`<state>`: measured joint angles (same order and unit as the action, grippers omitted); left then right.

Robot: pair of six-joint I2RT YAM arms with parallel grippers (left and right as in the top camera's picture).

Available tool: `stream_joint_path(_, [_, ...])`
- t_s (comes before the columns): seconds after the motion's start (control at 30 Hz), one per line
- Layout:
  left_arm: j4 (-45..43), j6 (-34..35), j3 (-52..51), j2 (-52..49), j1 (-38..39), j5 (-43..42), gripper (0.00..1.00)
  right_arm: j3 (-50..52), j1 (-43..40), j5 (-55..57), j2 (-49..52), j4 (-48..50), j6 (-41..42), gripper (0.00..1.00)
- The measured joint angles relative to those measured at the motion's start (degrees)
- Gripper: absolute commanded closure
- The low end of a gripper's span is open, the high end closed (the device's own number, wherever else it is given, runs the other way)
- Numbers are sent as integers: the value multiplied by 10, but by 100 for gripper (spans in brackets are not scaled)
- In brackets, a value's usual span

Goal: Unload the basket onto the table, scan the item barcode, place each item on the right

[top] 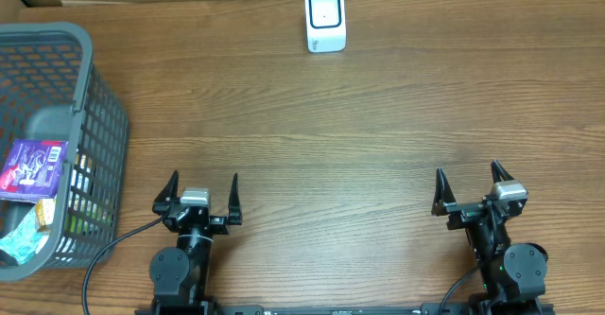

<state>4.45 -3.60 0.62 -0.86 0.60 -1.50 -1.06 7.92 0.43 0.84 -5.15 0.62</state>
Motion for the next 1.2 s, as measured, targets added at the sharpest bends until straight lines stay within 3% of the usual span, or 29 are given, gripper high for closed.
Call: stream_joint_path(1.2, [0,0,0,0,-22,0,0,0,-4,0,1,0,0,0])
